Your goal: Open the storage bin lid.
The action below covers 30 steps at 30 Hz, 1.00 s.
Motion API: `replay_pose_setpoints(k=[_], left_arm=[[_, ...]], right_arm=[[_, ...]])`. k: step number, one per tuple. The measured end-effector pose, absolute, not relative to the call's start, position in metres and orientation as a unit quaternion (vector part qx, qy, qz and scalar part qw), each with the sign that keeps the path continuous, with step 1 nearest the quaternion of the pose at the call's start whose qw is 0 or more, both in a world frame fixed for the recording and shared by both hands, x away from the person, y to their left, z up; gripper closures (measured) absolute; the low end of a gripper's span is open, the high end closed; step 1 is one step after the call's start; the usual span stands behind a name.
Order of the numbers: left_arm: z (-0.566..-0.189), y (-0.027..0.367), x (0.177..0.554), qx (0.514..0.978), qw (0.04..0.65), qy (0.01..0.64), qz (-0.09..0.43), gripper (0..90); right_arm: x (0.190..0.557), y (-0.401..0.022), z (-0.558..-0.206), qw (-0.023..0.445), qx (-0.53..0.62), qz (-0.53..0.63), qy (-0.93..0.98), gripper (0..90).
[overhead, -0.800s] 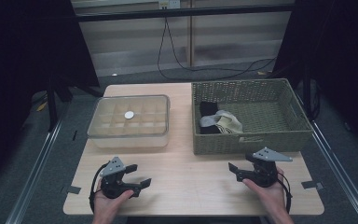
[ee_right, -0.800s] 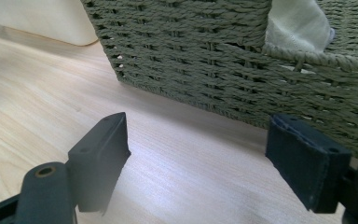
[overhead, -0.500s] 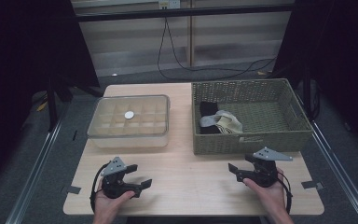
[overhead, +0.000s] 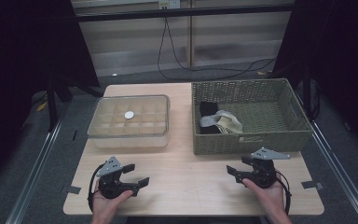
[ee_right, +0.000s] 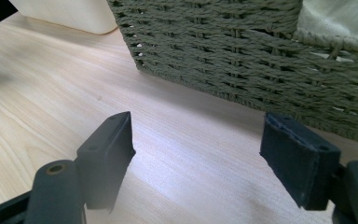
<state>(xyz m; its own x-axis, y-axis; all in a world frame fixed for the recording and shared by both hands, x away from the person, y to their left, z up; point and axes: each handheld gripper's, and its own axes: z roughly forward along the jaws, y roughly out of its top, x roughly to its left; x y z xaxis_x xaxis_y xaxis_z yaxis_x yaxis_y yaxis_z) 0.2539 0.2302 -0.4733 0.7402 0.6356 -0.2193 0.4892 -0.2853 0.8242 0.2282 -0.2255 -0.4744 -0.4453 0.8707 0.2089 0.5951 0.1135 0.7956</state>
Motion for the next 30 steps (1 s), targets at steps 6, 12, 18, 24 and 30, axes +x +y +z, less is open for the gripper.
replay_pose_setpoints(k=[6, 12, 18, 24, 30], left_arm=[[-0.469, 0.239, 0.255, 0.789, 0.494, 0.359, 0.068, 22.1], [-0.462, 0.248, 0.257, 0.782, 0.501, 0.365, 0.064, 24.1], [-0.456, 0.257, 0.256, 0.774, 0.507, 0.373, 0.069, 24.5], [-0.455, 0.264, 0.259, 0.772, 0.509, 0.376, 0.058, 24.1], [-0.452, 0.268, 0.261, 0.772, 0.511, 0.374, 0.056, 24.0]], right_arm=[[0.229, -0.224, -0.471, 0.148, 0.5, 0.445, 0.728, 28.1], [0.23, -0.22, -0.465, 0.143, 0.493, 0.454, 0.728, 28.8], [0.229, -0.211, -0.461, 0.136, 0.486, 0.463, 0.729, 29.8], [0.234, -0.201, -0.458, 0.128, 0.475, 0.464, 0.737, 31.8], [0.235, -0.191, -0.454, 0.12, 0.462, 0.466, 0.745, 33.2]])
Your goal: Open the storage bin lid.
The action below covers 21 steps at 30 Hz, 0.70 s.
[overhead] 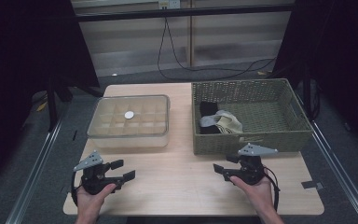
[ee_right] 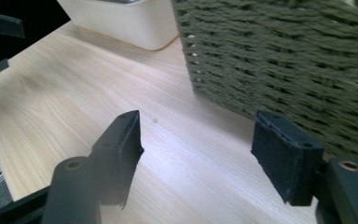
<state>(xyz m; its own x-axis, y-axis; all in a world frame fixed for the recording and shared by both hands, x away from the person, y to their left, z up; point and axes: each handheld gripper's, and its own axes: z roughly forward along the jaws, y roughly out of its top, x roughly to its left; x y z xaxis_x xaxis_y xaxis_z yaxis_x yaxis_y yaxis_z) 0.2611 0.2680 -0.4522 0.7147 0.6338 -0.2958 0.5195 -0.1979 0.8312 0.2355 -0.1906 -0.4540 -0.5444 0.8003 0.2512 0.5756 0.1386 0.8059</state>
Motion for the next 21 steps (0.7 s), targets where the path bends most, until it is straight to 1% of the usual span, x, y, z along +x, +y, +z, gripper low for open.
replay_pose_setpoints(k=[12, 21], left_arm=[[-0.447, 0.281, 0.269, 0.775, 0.502, 0.378, 0.066, 23.1], [-0.441, 0.291, 0.271, 0.771, 0.504, 0.383, 0.072, 23.1]], right_arm=[[0.248, -0.167, -0.441, 0.101, 0.434, 0.475, 0.759, 37.7], [0.258, -0.15, -0.429, 0.097, 0.415, 0.484, 0.764, 37.9]])
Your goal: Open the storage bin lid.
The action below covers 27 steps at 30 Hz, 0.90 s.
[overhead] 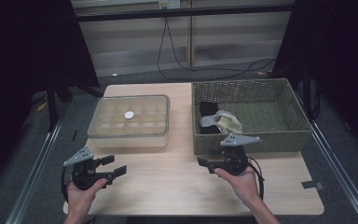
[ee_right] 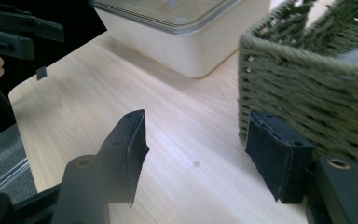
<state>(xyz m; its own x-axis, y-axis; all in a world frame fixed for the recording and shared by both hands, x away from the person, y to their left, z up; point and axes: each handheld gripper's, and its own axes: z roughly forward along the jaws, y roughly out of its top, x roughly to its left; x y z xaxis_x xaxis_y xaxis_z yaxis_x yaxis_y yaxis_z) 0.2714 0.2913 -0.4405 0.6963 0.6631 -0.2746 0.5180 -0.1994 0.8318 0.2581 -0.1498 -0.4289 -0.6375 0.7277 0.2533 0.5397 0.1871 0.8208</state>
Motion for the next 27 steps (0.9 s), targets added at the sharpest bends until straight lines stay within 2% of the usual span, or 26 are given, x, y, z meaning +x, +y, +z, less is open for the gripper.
replay_pose_setpoints(k=[8, 27], left_arm=[[-0.437, 0.301, 0.28, 0.763, 0.506, 0.395, 0.074, 21.0], [-0.435, 0.316, 0.295, 0.763, 0.491, 0.411, 0.088, 19.7]], right_arm=[[0.269, -0.135, -0.422, 0.08, 0.399, 0.492, 0.77, 38.7], [0.301, -0.106, -0.405, 0.081, 0.386, 0.502, 0.77, 38.9]])
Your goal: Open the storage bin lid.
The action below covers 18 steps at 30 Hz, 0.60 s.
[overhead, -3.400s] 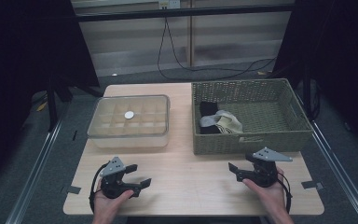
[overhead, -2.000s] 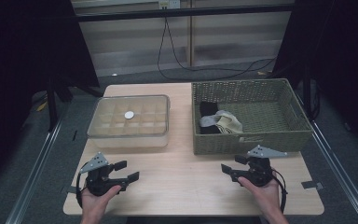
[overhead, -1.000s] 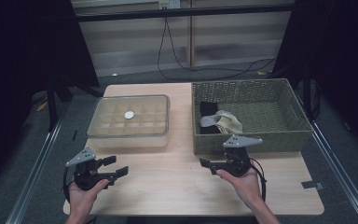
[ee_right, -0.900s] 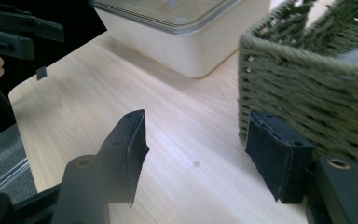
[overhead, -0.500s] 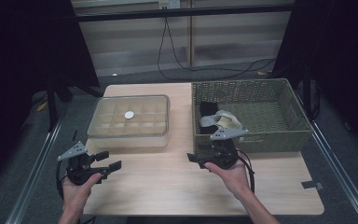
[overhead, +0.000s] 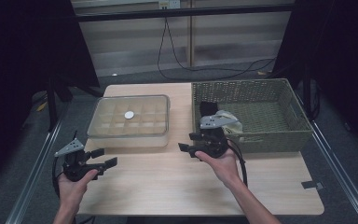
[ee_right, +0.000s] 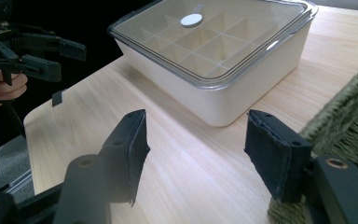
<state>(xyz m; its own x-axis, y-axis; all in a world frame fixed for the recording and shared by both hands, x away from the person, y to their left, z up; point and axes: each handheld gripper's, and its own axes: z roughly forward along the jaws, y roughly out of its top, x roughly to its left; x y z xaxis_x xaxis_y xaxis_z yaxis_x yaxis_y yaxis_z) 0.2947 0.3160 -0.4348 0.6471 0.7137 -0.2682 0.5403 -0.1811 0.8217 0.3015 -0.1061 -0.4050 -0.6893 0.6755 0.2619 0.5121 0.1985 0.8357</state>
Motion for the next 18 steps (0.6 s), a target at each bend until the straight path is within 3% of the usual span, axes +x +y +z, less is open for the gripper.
replay_pose_setpoints(k=[18], left_arm=[[-0.424, 0.33, 0.317, 0.758, 0.489, 0.418, 0.106, 19.7]], right_arm=[[0.339, -0.086, -0.4, 0.07, 0.385, 0.487, 0.781, 38.7]])
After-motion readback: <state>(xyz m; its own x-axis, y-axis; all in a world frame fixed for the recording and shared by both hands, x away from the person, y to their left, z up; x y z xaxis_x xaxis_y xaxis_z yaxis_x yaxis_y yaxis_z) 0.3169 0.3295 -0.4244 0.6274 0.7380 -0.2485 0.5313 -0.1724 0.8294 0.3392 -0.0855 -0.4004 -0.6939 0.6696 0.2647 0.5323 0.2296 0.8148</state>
